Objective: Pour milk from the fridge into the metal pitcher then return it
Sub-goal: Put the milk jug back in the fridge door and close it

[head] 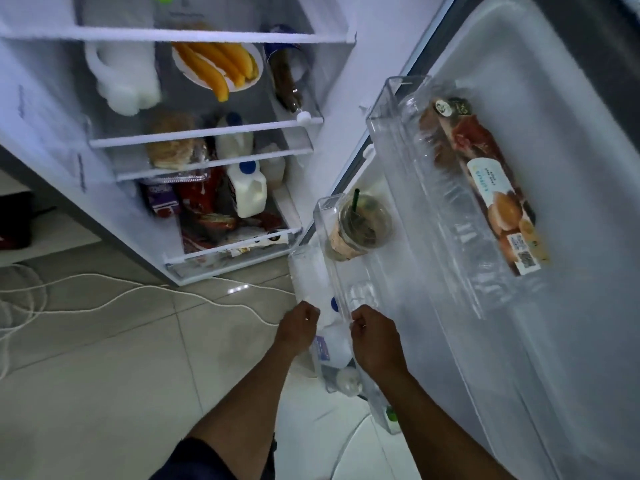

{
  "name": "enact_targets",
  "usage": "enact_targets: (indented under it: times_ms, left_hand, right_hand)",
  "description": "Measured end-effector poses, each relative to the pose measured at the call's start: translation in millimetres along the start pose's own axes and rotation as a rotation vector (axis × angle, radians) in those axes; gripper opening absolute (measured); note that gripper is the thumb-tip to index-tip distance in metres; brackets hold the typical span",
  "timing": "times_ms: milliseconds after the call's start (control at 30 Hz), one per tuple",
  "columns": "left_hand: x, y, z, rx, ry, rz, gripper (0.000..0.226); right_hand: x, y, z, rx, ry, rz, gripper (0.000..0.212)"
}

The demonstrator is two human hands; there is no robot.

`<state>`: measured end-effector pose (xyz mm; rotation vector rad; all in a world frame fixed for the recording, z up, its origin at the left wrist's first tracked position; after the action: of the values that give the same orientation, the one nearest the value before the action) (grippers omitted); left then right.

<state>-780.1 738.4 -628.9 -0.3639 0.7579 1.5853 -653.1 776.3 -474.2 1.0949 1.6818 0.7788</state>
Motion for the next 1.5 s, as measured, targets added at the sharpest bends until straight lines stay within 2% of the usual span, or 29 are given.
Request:
enact_targets:
  times_ms: [133, 233, 300, 400, 467, 667, 800, 867, 967, 1000, 1067, 1233, 1433, 1500]
  left_hand:
    - [-7, 25, 7, -0.157, -0.042, 0.073, 0.015]
    - [-38, 53, 50, -0.181, -0.092, 0.134, 0.019]
    - [-56, 70, 72, -0.14, -0.144, 0.177, 0.022]
    - [-84, 88, 91, -0.007, -0.225, 0.229, 0.03]
    - [-108, 94, 99, 0.023, -0.235, 0.254, 0.033]
    - [-179, 76, 130, -0.156, -0.313, 0.322, 0.03]
    - [-213, 37, 174, -0.395, -0.372, 0.262, 0.045]
    - [-229, 8, 195, -0.578, -0.329, 0.145, 0.054]
    - [-257, -46, 219, -0.833, -0.213, -0.095, 0.066]
    - [-262, -57, 223, -0.848, -0.207, -0.098, 0.066]
    - [-274, -68, 223, -0.829, -0.183, 0.0, 0.067]
    - [-293, -64, 226, -0.635, -0.19, 0.145, 0.042]
    - [-300, -51, 221, -0.594, -0.208, 0.133, 0.037]
    - [-304, -41, 216, -0.583, -0.197, 0.121, 0.03]
  right_hand:
    - [-8, 5, -9, -0.005, -0.023, -0.079, 0.015]
    - [-18, 17, -28, -0.107, -0.012, -0.124, 0.035]
    - [-22, 28, -54, -0.286, 0.089, -0.168, 0.035]
    - [-30, 61, -96, -0.366, 0.172, -0.17, 0.028]
    - [-41, 93, -127, -0.376, 0.237, -0.113, 0.029]
    - [-97, 198, -167, -0.332, 0.474, 0.197, 0.036]
    - [-144, 253, -151, -0.209, 0.589, 0.356, 0.038]
    - [-159, 276, -129, -0.221, 0.571, 0.411, 0.038]
    - [-170, 304, -84, -0.291, 0.449, 0.51, 0.042]
    - [-174, 310, -71, -0.292, 0.418, 0.529, 0.043]
    - [-192, 313, -53, -0.339, 0.412, 0.583, 0.049]
    - [-232, 315, -19, -0.411, 0.33, 0.638, 0.058]
    - [-270, 328, -13, -0.606, 0.335, 0.666, 0.035]
    - [-278, 336, -9, -0.558, 0.36, 0.664, 0.029]
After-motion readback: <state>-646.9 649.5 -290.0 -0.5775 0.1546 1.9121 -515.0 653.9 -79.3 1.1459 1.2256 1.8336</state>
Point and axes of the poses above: each hand's wrist, its own x-axis towards the middle knuckle, its own y-axis out of the back of the hand, z = x × y, the point moved 8 cm from there along x, towards the middle knuckle, and after that the axes turned 2 degrees about -z, right-handed, at the moved point
